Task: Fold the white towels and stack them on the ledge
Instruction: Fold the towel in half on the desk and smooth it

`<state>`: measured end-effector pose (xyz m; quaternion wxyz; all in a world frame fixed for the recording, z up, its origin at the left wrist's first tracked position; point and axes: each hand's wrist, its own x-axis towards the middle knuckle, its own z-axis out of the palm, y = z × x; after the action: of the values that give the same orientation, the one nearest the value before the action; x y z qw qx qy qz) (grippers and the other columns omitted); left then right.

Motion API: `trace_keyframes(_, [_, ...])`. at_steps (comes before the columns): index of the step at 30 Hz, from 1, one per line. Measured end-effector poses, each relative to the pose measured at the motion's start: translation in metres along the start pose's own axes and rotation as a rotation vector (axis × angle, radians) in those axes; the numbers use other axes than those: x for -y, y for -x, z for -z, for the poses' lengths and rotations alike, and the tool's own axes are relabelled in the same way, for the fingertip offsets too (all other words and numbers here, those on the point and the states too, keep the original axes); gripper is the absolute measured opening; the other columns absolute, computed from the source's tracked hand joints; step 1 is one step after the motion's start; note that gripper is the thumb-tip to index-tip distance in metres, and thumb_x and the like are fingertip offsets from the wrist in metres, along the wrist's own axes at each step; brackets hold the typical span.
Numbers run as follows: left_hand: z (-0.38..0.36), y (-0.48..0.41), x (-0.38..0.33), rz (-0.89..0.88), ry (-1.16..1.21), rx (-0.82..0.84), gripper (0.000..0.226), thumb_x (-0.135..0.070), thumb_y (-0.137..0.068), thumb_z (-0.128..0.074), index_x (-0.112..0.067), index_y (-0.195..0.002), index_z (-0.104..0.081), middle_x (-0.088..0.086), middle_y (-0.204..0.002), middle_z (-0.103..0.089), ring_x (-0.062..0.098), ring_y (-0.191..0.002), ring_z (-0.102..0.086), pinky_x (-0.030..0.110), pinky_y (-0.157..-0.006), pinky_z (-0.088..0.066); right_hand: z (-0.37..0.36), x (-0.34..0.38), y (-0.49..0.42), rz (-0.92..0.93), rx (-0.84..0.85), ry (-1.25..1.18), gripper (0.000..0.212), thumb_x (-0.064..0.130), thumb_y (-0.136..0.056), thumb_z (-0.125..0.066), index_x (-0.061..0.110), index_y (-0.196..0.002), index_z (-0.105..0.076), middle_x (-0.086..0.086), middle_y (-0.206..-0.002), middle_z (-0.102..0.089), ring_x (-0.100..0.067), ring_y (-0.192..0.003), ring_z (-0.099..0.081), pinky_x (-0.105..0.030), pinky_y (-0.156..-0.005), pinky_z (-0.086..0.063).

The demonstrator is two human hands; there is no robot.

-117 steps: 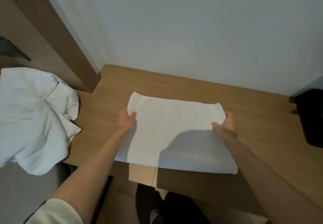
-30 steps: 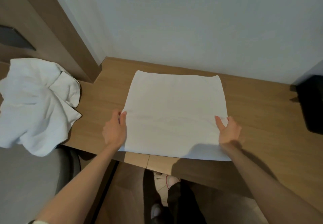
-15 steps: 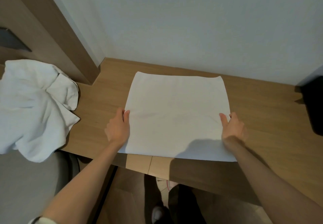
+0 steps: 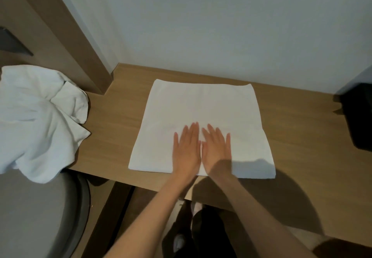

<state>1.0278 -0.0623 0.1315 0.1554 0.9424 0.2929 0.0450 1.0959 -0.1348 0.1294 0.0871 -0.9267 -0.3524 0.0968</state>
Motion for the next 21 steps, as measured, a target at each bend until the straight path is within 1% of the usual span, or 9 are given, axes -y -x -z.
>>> trace_keyframes(1, [-0.008,0.001,0.0,0.009,-0.065,0.059,0.052,-0.038,-0.104,-0.015,-0.024,-0.153,-0.004,-0.005,-0.16,0.0,0.014,-0.147,0.005,0.039,-0.119,0.007,-0.009,0.003,0.001,-0.005,0.09,0.076,0.057,0.036,-0.104,-0.023,0.029,-0.152,0.006,0.003,-0.161,0.011,-0.021,-0.147,0.011,-0.049,-0.117,0.008])
trace_keyframes(2, [-0.012,0.001,0.005,0.021,-0.115,0.093,0.053,-0.042,-0.103,-0.01,-0.027,-0.152,0.001,-0.008,-0.16,0.006,0.012,-0.146,0.012,0.039,-0.118,0.011,-0.015,0.0,0.001,-0.011,0.127,0.119,0.06,0.042,-0.103,-0.019,0.032,-0.148,0.019,0.005,-0.158,0.02,-0.022,-0.146,0.018,-0.052,-0.115,0.01])
trace_keyframes(4, [-0.011,0.003,0.024,0.029,-0.14,0.095,0.054,-0.049,-0.1,-0.007,-0.035,-0.151,0.005,-0.012,-0.158,0.014,0.011,-0.144,0.02,0.039,-0.117,0.015,-0.018,-0.017,0.005,-0.013,0.075,0.142,0.057,0.052,-0.098,-0.008,0.041,-0.14,0.028,0.008,-0.156,0.027,-0.023,-0.145,0.022,-0.054,-0.114,0.014])
trace_keyframes(7, [0.0,0.005,0.056,0.032,-0.148,0.094,0.056,-0.055,-0.096,-0.007,-0.042,-0.15,0.003,-0.012,-0.157,0.014,0.01,-0.143,0.021,0.039,-0.116,0.015,-0.008,-0.045,0.011,0.0,-0.033,0.133,0.057,0.062,-0.092,-0.007,0.047,-0.142,0.014,0.009,-0.157,0.016,-0.021,-0.147,0.014,-0.053,-0.114,0.015])
trace_keyframes(10, [0.011,0.012,0.083,0.086,-0.161,0.093,0.059,-0.058,-0.094,-0.006,-0.041,-0.15,0.003,-0.005,-0.159,0.014,0.014,-0.145,0.018,0.038,-0.118,0.013,0.0,-0.07,0.017,-0.056,-0.009,0.109,0.062,0.068,-0.087,-0.006,0.048,-0.145,0.006,0.01,-0.159,0.011,-0.024,-0.147,0.011,-0.049,-0.117,0.011])
trace_keyframes(13, [0.02,0.019,0.101,0.089,-0.168,0.118,0.064,-0.062,-0.092,-0.002,-0.036,-0.15,0.008,0.005,-0.158,0.019,0.018,-0.144,0.023,0.033,-0.116,0.015,0.004,-0.088,0.022,-0.085,0.083,0.075,0.067,0.073,-0.083,0.001,0.049,-0.145,0.011,0.006,-0.159,0.019,-0.023,-0.146,0.017,-0.04,-0.118,0.011])
trace_keyframes(17, [0.027,0.022,0.111,0.015,-0.188,0.196,0.081,-0.077,-0.084,-0.001,-0.032,-0.147,0.019,0.009,-0.152,0.031,0.02,-0.14,0.032,0.032,-0.114,0.018,0.011,-0.1,0.027,-0.035,0.126,0.109,0.073,0.078,-0.081,0.001,0.047,-0.143,0.022,0.001,-0.155,0.031,-0.021,-0.142,0.029,-0.031,-0.11,0.022])
trace_keyframes(19, [0.033,0.024,0.123,-0.098,-0.213,0.261,0.091,-0.085,-0.078,-0.006,-0.032,-0.146,0.023,0.009,-0.15,0.037,0.021,-0.138,0.035,0.034,-0.115,0.017,0.015,-0.112,0.034,0.085,0.191,0.094,0.077,0.083,-0.077,-0.001,0.049,-0.14,0.027,0.002,-0.15,0.039,-0.018,-0.136,0.04,-0.028,-0.105,0.028])
trace_keyframes(21, [0.041,0.029,0.14,-0.26,-0.262,0.317,0.096,-0.088,-0.075,-0.011,-0.034,-0.145,0.026,0.006,-0.15,0.037,0.018,-0.139,0.034,0.034,-0.116,0.015,0.019,-0.124,0.043,0.197,0.245,0.067,0.083,0.088,-0.074,-0.013,0.054,-0.138,0.027,0.005,-0.147,0.044,-0.014,-0.133,0.044,-0.027,-0.101,0.029])
